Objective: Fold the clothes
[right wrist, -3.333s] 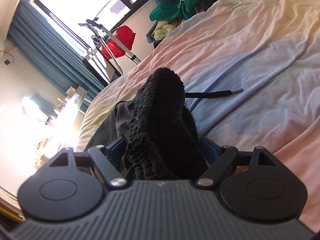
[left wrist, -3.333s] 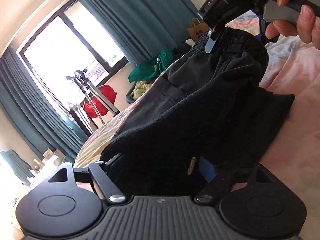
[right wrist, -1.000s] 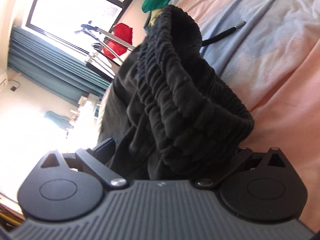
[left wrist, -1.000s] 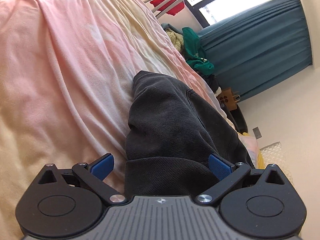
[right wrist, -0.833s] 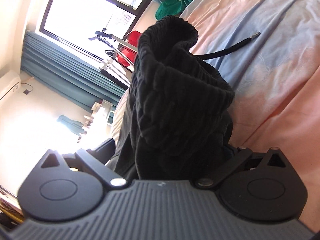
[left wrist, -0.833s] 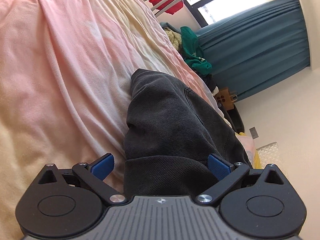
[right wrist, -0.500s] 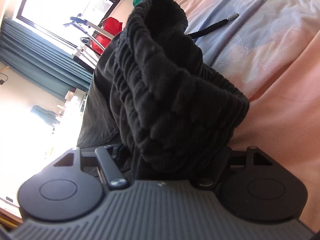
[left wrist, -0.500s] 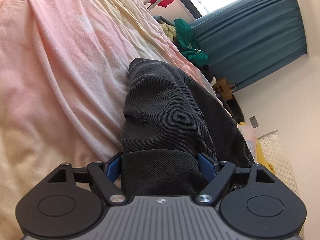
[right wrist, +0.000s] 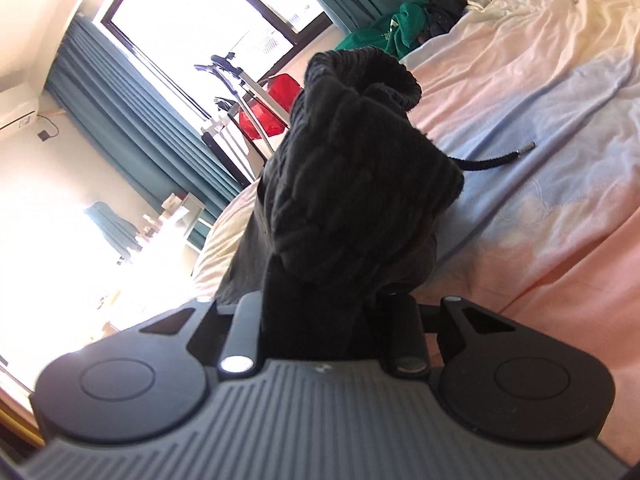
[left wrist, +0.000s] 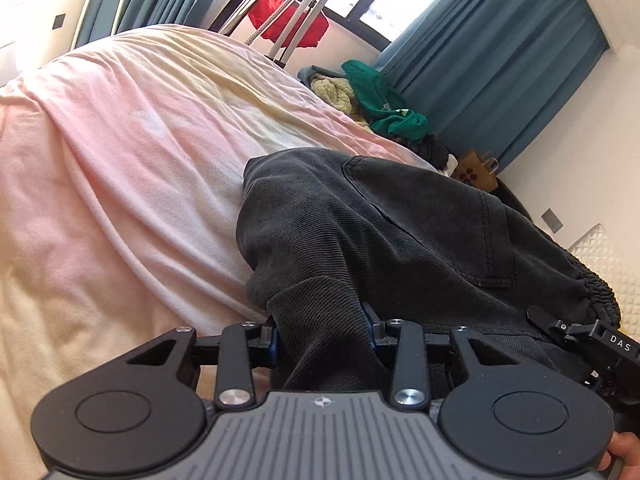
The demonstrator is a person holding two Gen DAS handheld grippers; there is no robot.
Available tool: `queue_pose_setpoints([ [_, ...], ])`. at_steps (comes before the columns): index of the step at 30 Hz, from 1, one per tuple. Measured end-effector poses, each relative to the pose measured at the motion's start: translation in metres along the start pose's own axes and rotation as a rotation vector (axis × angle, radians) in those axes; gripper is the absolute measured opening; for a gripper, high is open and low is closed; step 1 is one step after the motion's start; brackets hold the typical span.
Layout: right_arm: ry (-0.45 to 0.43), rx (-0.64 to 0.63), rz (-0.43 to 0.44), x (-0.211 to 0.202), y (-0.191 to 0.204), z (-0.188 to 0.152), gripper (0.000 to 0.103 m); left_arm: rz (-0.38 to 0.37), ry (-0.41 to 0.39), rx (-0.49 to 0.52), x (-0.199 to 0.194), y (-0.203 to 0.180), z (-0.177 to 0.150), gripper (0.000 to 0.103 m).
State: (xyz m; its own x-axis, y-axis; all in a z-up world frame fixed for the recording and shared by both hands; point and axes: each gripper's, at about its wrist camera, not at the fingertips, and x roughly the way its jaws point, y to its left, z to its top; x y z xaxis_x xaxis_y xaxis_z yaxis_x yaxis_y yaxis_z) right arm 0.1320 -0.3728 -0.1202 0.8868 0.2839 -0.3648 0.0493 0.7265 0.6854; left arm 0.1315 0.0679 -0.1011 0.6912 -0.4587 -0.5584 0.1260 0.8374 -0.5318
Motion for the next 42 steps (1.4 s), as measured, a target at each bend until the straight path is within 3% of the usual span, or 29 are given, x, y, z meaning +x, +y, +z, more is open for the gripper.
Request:
queue_pose_setpoints([
  [5,-0.085,-0.031,0.082,-0.021,0.012,0.025,0.027,-0.039,-0.064,-0.021,-0.019,-0.032,0.005,0.035],
  [8,-0.151,-0.034,0.113,-0.039,0.013,0.045,0.027,-0.112,-0.073,-0.058,-0.018,-0.057,0.017,0.034],
  [18,-0.356,-0.002,0.139,-0.091,-0.045,0.131,0.027,-0.216,-0.051,0.119,0.072,-0.201,0.069,0.034],
  [22,-0.419,-0.009,0.104,-0.078,-0.087,0.17,0.027,-0.226,-0.036,0.182,0.156,-0.263,0.091,0.033],
  [26,-0.478,-0.009,0.056,-0.056,-0.128,0.193,0.027,-0.24,-0.042,0.202,0.238,-0.302,0.101,0.033],
  [30,-0.57,0.064,-0.013,-0.024,-0.171,0.185,0.027,-0.234,-0.018,0.222,0.312,-0.308,0.086,0.034],
  [34,-0.557,0.201,-0.054,0.002,-0.213,0.15,0.027,-0.23,0.009,0.224,0.342,-0.287,0.068,0.036],
  [36,-0.537,0.245,-0.051,0.007,-0.225,0.132,0.028,-0.234,0.019,0.235,0.346,-0.276,0.061,0.037],
  [39,-0.438,0.351,-0.045,0.009,-0.239,0.116,0.031,-0.204,0.061,0.274,0.348,-0.264,0.053,0.04],
  [42,-0.359,0.396,-0.108,0.014,-0.24,0.107,0.034,-0.157,0.096,0.3,0.339,-0.248,0.04,0.043],
])
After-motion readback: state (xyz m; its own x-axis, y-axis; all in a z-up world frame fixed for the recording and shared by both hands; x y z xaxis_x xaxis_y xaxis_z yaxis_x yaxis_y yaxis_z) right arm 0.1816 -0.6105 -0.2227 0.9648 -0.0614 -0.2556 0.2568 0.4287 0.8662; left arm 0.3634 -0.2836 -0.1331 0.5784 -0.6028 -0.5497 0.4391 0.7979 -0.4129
